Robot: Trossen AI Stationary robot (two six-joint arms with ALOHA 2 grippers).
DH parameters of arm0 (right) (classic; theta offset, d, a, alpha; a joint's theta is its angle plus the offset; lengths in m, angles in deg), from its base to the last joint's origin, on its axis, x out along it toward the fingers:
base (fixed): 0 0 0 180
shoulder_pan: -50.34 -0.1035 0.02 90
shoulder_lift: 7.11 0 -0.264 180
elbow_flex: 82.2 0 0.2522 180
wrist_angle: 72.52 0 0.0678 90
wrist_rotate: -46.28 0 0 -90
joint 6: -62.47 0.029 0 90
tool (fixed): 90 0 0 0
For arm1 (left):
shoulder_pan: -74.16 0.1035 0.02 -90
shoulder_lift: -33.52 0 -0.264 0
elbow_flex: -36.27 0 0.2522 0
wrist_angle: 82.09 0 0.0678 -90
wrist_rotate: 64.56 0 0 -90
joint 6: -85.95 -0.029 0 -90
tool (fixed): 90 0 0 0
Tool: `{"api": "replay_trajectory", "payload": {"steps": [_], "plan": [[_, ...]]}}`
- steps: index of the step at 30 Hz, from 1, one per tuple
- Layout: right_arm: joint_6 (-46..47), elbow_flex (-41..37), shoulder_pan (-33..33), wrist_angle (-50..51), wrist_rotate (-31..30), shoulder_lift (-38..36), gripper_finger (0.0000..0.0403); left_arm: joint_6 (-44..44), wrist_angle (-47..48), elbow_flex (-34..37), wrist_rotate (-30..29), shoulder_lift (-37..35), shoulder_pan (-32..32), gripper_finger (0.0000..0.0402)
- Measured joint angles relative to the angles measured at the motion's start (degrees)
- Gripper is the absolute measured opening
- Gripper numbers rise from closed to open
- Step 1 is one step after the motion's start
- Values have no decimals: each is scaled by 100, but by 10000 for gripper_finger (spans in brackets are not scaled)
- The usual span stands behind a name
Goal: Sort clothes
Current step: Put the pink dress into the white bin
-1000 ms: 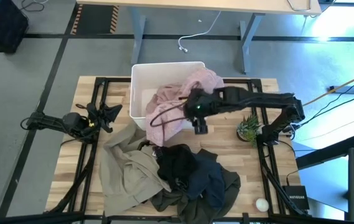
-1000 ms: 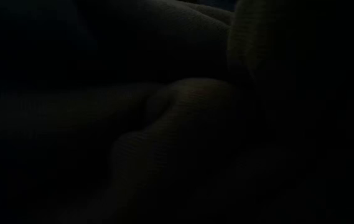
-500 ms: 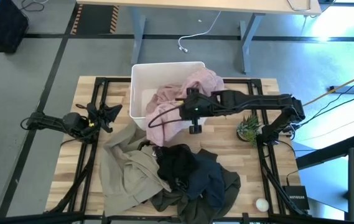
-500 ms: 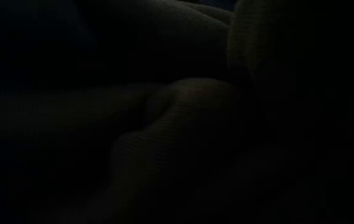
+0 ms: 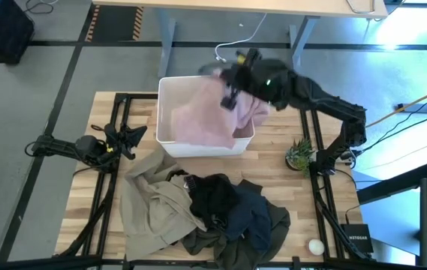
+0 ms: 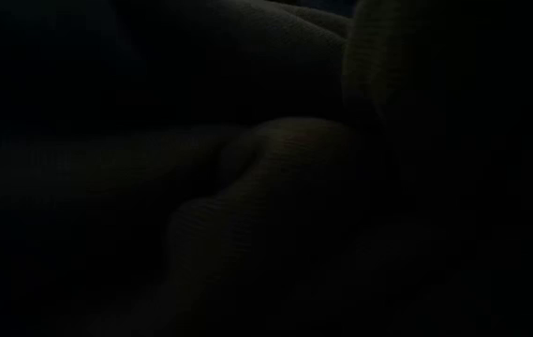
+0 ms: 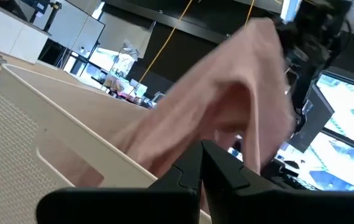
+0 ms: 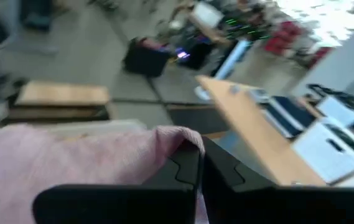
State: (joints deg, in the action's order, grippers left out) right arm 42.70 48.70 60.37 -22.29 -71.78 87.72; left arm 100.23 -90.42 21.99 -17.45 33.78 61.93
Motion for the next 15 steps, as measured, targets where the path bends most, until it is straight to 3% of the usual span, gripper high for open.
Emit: {"api": "replay_trajectory", "payload": {"steps": [6,11,15], "plan": [[551,25,503,-301,246,43,17,-103,0,0,1,1,1,4],[1387,21,666,-55,419,165,73,-114,0,0,2,2,0,4],[1378,25,622,179,510,169,132,-110,0,0,0,2,0,4]]}}
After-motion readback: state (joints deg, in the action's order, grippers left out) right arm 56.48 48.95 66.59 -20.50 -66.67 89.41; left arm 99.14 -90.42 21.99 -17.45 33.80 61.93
